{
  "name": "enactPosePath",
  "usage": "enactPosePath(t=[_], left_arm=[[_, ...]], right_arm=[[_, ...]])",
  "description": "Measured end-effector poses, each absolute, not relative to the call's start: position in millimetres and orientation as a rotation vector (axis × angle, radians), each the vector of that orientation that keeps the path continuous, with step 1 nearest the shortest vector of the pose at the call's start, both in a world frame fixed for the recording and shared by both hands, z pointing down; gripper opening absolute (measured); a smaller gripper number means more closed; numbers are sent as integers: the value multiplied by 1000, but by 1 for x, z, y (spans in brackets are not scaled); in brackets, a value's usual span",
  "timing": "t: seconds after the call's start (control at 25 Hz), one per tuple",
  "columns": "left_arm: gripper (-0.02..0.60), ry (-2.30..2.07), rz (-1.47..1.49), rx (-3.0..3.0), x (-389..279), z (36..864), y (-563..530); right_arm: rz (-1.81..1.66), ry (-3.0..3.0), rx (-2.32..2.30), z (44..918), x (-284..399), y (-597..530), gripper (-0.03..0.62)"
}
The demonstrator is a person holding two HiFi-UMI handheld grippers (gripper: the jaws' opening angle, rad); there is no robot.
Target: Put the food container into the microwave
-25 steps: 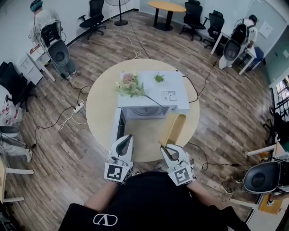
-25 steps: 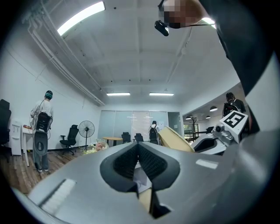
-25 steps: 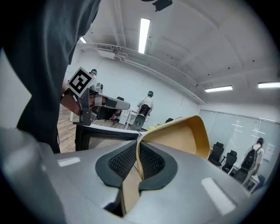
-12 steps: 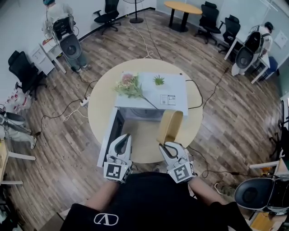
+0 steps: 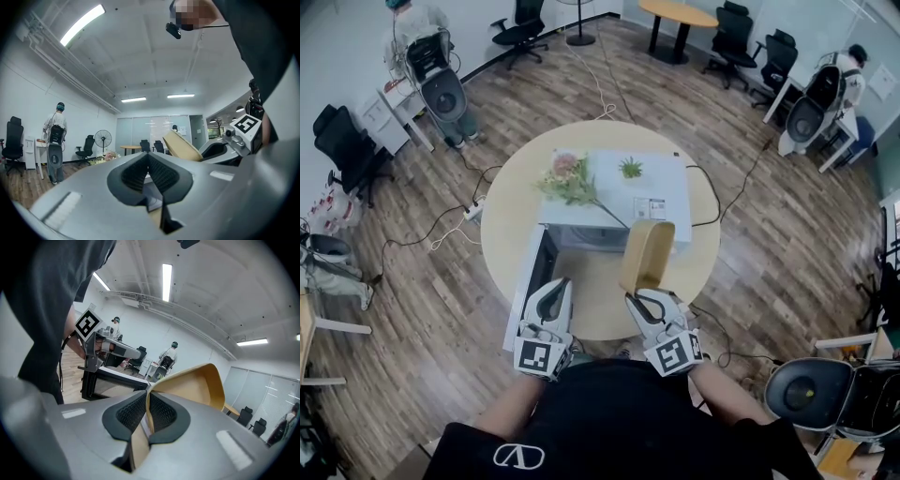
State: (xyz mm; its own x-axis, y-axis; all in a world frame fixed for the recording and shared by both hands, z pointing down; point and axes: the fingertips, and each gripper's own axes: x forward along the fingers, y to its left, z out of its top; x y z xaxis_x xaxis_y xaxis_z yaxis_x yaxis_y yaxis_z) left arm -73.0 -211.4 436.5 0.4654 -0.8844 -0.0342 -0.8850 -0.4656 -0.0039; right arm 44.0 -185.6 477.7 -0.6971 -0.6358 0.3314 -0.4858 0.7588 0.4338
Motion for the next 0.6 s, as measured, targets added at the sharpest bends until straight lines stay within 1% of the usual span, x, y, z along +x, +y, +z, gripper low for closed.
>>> enactPosePath(t=[0.2, 0.44, 0.6], left_arm=[[0, 1636, 32, -2679, -80, 443, -211], [0, 1708, 23, -2699, -91, 458, -209], [0, 1722, 37, -2718, -97, 476, -204]], right_arm=[[-462, -2394, 633, 520, 23, -180, 28], [-364, -2269, 359, 613, 1, -170, 28], [-275, -2169, 275, 672, -5, -192, 28]])
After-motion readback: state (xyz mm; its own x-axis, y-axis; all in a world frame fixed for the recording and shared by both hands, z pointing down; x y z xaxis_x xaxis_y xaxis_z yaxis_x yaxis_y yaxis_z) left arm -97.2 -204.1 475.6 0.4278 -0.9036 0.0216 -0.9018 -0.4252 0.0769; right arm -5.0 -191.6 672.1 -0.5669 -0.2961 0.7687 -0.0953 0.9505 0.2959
